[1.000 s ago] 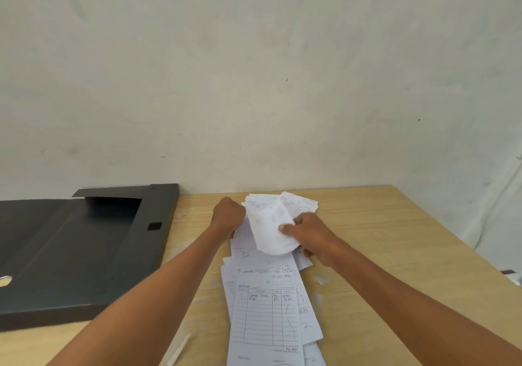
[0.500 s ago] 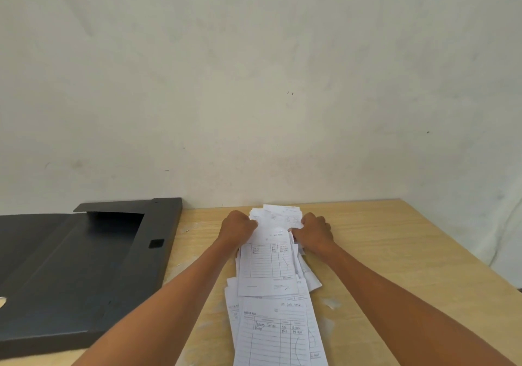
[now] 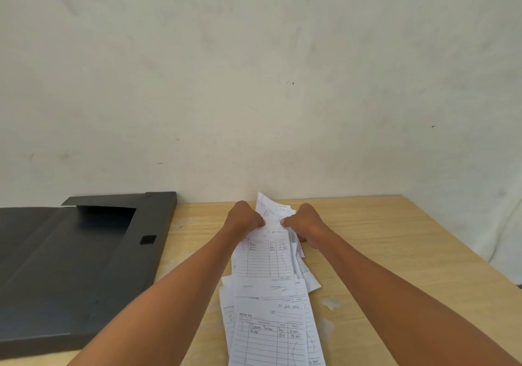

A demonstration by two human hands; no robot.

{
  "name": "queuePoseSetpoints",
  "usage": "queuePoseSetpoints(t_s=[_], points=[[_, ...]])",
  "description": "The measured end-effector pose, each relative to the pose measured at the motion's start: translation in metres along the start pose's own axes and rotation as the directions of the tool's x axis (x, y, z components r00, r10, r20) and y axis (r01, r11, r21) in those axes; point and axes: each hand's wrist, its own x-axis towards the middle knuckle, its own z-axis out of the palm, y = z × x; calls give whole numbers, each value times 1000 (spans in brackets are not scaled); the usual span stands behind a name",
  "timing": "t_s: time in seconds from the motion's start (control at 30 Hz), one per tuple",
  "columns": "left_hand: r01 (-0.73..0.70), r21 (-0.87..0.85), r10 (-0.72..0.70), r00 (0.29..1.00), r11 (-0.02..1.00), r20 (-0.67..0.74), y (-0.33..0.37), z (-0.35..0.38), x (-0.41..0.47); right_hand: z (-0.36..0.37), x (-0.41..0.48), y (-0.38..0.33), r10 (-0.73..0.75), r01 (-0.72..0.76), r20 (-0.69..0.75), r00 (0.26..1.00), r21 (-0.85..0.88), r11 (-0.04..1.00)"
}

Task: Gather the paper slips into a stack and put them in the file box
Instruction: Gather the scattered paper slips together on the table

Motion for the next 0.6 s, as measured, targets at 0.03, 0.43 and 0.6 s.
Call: queuePoseSetpoints(t_s=[0.03, 0.43, 0.6], points=[[-6, 5, 6, 1000, 1000, 3, -1, 0, -2, 2, 1, 0, 10, -10, 3, 1000, -2, 1000], [-159, -112, 179, 964, 981, 196, -20, -22, -25, -9, -19, -6, 42, -66, 100, 994, 247, 967], [-146, 86, 150, 988, 986, -42, -31, -27, -45, -14, -39, 3, 9, -14, 73, 997, 71, 997]])
